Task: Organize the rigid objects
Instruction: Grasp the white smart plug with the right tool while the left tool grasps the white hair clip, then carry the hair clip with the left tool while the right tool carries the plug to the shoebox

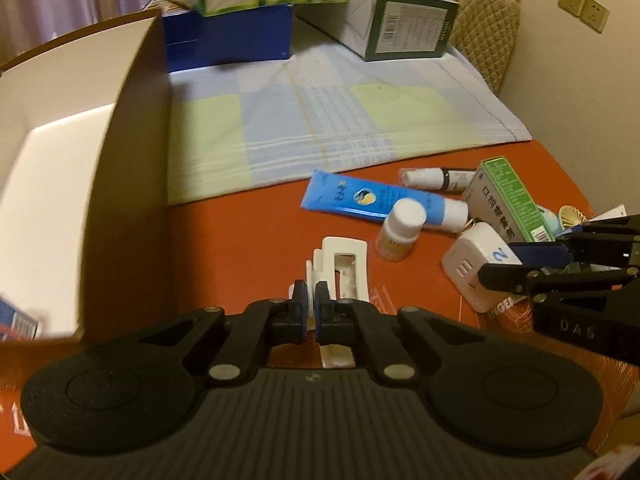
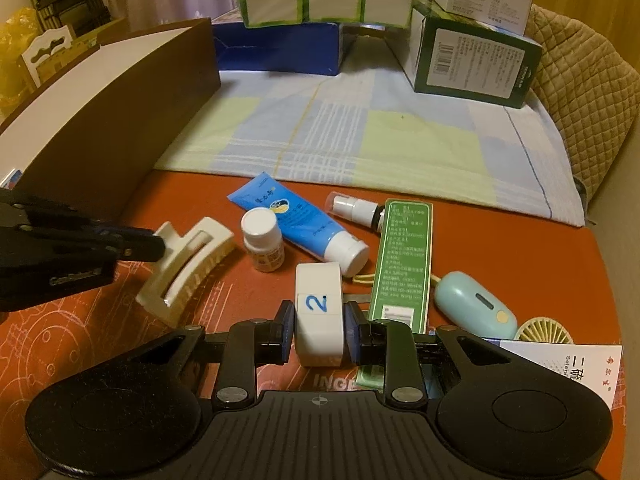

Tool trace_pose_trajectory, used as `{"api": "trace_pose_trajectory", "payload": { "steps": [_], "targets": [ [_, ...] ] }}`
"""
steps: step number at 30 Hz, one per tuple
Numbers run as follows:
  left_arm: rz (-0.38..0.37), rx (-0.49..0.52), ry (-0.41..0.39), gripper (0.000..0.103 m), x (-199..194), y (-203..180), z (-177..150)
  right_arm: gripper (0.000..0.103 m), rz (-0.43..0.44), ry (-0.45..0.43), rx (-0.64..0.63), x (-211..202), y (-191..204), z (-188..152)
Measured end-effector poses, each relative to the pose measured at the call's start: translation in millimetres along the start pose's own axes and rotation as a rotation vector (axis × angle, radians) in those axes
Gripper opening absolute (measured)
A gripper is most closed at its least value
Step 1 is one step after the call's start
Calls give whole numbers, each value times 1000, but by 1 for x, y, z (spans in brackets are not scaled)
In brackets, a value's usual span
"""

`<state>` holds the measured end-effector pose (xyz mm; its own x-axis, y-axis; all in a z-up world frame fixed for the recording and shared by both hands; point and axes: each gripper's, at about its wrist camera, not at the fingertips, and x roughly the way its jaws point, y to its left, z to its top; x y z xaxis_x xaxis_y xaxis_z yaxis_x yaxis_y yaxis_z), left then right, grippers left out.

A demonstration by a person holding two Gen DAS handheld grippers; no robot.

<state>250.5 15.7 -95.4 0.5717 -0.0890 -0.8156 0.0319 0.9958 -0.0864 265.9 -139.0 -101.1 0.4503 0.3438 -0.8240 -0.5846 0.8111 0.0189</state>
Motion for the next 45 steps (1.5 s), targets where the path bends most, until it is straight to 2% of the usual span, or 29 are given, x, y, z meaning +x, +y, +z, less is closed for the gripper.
{"api": "trace_pose_trajectory", "payload": {
  "steps": [3, 6, 11, 18, 26, 45],
  "targets": [
    [1, -27, 20, 2, -2, 4, -3, 23, 12, 3, 2, -3, 1, -4],
    [-11, -49, 33, 8, 1, 6, -2, 23, 21, 1, 6, -4, 1, -5],
    [-2, -33, 29, 10, 5, 2, 2, 24, 23, -11, 16, -5, 2, -4],
    [25, -17, 14, 2, 3, 0, 1, 23, 6, -16, -7, -2, 7, -5],
    [35, -20, 4, 0, -9, -1, -1, 23, 24, -38, -32, -9, 14, -7],
    [21, -48, -126, 0, -75, 5, 9, 23, 67, -137, -18, -54, 33, 6]
  ]
}}
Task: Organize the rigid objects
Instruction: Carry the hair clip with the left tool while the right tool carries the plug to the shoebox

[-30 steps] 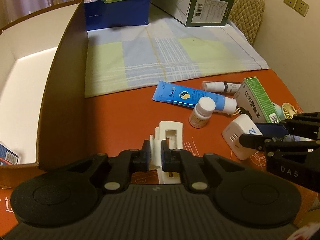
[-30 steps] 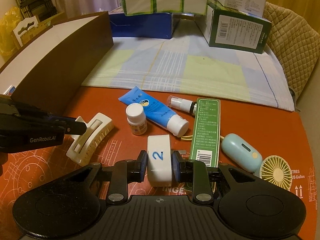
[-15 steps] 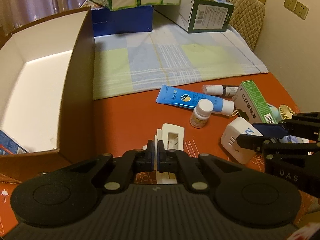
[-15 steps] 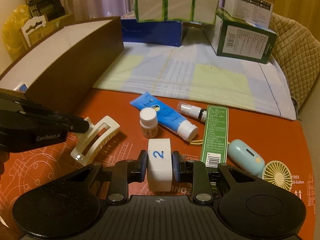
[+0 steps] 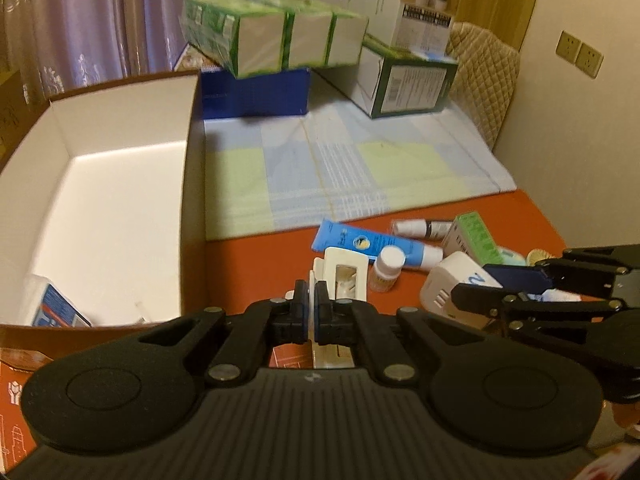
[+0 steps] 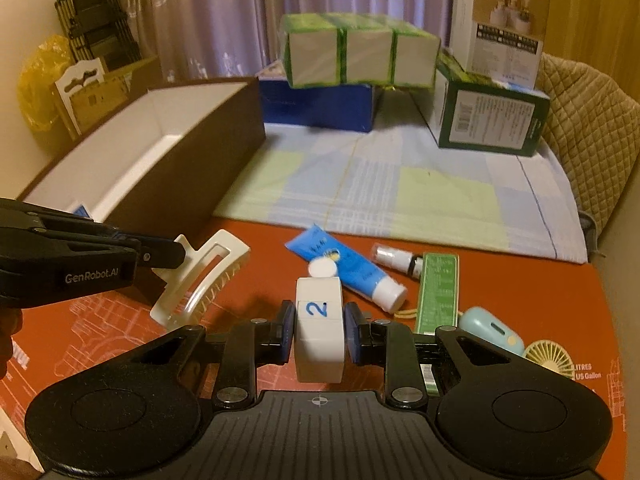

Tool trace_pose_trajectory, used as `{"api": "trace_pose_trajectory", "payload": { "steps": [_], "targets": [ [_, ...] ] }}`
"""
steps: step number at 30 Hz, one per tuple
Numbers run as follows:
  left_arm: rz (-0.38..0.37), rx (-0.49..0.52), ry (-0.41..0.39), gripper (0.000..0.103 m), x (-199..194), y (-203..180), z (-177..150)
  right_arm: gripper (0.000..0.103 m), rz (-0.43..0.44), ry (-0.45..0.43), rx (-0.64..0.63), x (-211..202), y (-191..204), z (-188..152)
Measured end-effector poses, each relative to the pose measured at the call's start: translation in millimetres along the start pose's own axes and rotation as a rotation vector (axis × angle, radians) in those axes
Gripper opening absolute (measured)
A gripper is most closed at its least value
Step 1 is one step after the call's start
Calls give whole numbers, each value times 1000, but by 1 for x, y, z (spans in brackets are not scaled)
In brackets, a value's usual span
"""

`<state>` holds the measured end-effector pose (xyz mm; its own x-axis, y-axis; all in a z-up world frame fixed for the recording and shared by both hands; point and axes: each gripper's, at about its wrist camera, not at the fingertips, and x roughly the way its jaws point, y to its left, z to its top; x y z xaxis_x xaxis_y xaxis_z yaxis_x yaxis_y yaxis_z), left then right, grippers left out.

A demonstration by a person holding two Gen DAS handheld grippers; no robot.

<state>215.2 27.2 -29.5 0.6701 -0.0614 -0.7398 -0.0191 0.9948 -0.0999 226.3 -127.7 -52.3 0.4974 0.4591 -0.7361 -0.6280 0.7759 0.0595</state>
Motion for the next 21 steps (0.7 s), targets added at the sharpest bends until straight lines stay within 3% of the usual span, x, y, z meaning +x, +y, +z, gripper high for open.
{"api": "trace_pose_trajectory", "payload": {
  "steps": [9, 21],
  "targets": [
    [5, -26, -82, 0, -31, 14, 16, 23, 31, -67, -32, -17, 22, 20],
    [93, -82, -177, 0, -68, 70, 38, 23, 125, -163, -117, -19, 76, 65]
  ]
}}
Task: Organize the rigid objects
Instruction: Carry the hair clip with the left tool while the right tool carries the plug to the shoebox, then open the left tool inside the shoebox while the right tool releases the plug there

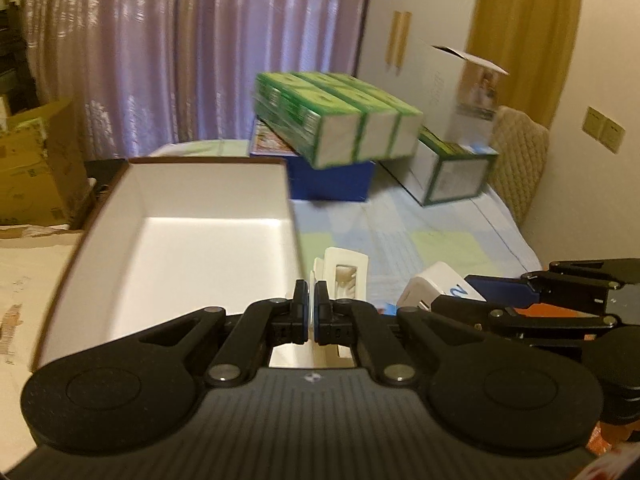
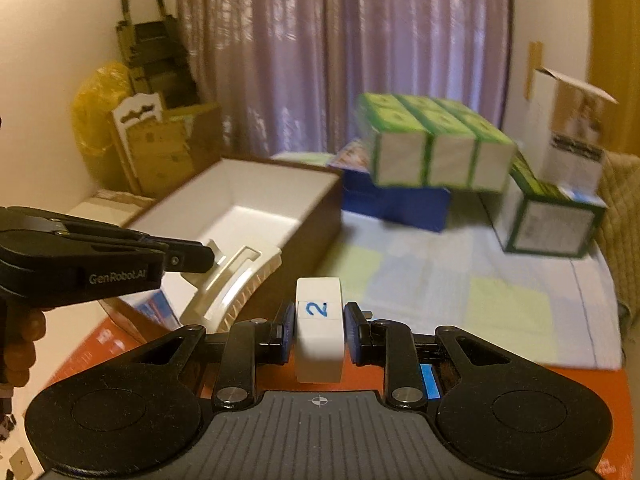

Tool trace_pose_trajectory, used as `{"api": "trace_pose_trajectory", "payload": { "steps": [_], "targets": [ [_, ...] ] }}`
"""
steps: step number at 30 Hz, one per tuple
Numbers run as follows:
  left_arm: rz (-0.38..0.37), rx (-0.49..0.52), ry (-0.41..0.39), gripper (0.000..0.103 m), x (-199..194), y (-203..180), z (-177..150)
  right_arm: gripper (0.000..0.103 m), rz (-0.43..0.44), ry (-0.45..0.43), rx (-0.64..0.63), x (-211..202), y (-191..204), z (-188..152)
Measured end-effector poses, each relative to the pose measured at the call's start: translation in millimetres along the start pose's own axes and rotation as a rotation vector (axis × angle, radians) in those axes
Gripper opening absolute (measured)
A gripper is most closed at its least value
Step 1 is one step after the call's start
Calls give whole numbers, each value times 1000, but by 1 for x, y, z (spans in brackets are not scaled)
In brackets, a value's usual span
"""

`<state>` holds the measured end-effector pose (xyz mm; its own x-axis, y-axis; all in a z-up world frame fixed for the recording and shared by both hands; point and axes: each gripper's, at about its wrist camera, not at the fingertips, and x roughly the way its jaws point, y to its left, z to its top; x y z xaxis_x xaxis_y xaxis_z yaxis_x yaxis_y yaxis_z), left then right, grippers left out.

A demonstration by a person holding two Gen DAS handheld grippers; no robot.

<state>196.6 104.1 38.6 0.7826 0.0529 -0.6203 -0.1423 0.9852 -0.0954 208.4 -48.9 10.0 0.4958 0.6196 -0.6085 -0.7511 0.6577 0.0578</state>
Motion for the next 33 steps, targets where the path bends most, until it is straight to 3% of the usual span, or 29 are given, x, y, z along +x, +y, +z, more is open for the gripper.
{"api": "trace_pose_trajectory", "payload": {
  "steps": [15, 23, 33],
  "targets": [
    [132, -48, -1, 0, 6, 92, 13, 23, 109, -19, -69, 64, 66, 44],
    [163, -61, 60, 0, 35, 129, 9, 23, 107, 56, -92, 112, 88, 42],
    [150, -74, 152, 0, 77, 150, 1, 23, 77, 158, -90, 161, 90, 37]
  ]
}}
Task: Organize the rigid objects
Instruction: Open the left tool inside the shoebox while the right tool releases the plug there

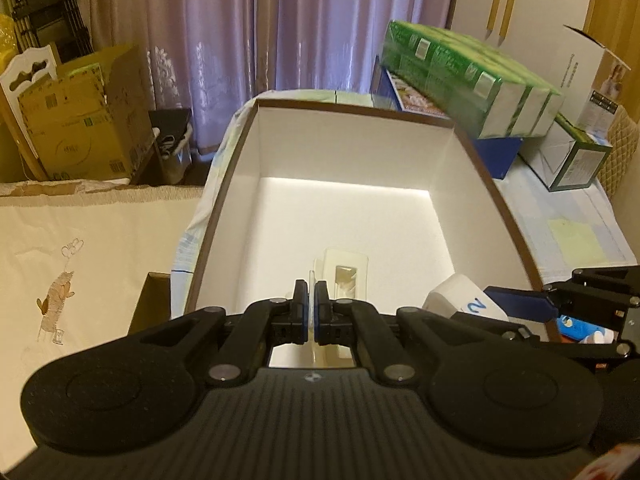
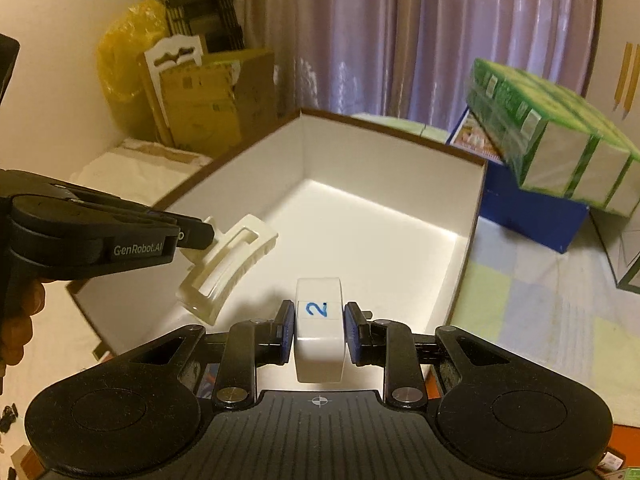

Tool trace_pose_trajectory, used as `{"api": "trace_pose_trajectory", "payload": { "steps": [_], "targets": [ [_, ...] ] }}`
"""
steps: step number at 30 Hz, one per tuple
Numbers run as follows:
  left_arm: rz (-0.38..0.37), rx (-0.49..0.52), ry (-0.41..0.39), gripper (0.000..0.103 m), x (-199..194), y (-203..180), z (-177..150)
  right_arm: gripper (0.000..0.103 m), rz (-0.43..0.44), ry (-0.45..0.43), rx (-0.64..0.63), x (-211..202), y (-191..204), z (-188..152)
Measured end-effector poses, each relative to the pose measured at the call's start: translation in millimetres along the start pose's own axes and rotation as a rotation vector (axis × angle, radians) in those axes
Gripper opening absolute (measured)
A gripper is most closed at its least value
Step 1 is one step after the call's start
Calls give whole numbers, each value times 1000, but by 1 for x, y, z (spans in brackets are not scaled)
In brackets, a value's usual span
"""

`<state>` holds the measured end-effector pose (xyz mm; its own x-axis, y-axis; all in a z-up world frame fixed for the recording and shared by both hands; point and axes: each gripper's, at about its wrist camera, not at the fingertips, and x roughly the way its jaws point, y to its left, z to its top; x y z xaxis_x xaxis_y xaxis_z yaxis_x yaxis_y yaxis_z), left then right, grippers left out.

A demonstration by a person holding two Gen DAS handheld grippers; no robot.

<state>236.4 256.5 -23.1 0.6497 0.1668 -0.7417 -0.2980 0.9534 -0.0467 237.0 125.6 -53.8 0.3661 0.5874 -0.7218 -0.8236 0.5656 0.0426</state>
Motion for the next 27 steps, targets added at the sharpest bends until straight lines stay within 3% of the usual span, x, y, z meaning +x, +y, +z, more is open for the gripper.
{"api": "trace_pose_trajectory", "payload": {
  "steps": [8, 11, 13, 21, 27],
  "targets": [
    [-14, 13, 38, 1, 25, 4, 9, 23, -16, 47, 17, 28, -9, 7],
    [-24, 19, 59, 11, 31, 4, 11, 23, -19, 42, 12, 35, -9, 10],
    [-21, 36, 59, 25, 32, 2, 11, 23, -16, 24, 12, 35, -7, 12],
    [-29, 50, 85, 32, 23, 4, 4, 26, 6, 50, 17, 25, -7, 9],
    [-40, 34, 104, 33, 6, 6, -3, 36, 16, 41, 37, 7, -7, 1]
  ]
}}
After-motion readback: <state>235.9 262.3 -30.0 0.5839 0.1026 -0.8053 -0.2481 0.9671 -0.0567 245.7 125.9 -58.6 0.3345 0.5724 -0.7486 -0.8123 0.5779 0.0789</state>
